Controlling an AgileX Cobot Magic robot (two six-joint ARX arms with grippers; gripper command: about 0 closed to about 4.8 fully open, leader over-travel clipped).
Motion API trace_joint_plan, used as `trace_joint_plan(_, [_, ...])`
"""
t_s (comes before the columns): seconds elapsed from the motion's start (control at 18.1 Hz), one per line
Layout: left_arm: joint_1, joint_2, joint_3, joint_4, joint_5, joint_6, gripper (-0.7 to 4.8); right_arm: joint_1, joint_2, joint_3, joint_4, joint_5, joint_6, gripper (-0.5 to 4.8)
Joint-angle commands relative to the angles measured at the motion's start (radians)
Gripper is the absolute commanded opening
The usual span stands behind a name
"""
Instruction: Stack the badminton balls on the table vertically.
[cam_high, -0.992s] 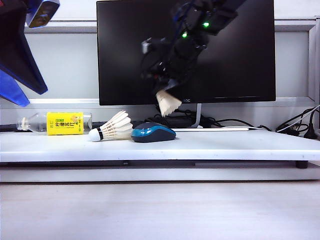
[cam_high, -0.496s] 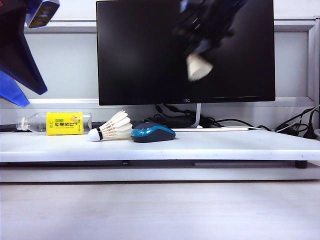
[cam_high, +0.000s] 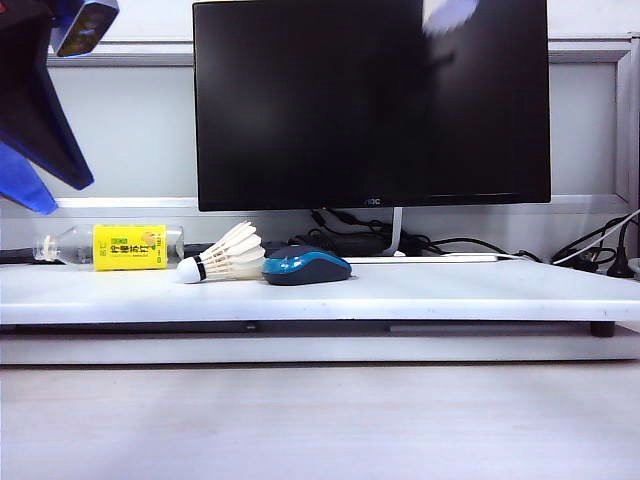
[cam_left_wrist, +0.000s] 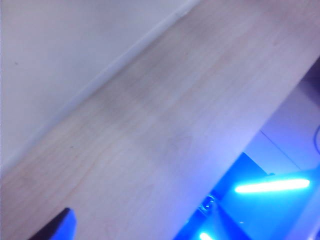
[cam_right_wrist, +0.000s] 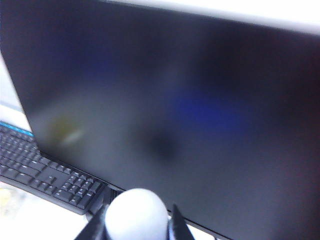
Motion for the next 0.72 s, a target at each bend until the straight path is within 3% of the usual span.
trace_joint_plan(0.06, [-0.001, -0.002, -0.001, 0.001, 0.052, 0.004, 3.64, 0.000, -0.123, -0.102, 0.010, 0.003, 0.004, 1.12])
trace_joint_plan(0.17, [-0.001, -0.002, -0.001, 0.002, 0.067, 0.004, 3.64, 0.000, -0.222, -0.206, 0.042, 0.003, 0.004, 1.12])
trace_joint_plan(0.39, [-0.001, -0.002, -0.001, 0.001, 0.074, 0.004, 3.64, 0.000, -0.433, -0.562, 0.290, 0.003, 0.055, 1.12])
trace_joint_plan(0.5, [-0.001, -0.002, -0.001, 0.000, 0.074, 0.004, 3.64, 0.000, -0.517, -0.821, 0.506, 0.004, 0.113, 1.11])
trace_joint_plan(0.72, [-0.001, -0.002, -0.001, 0.001, 0.074, 0.004, 3.64, 0.000, -0.521, -1.120, 0.830, 0.011, 0.139, 1.11])
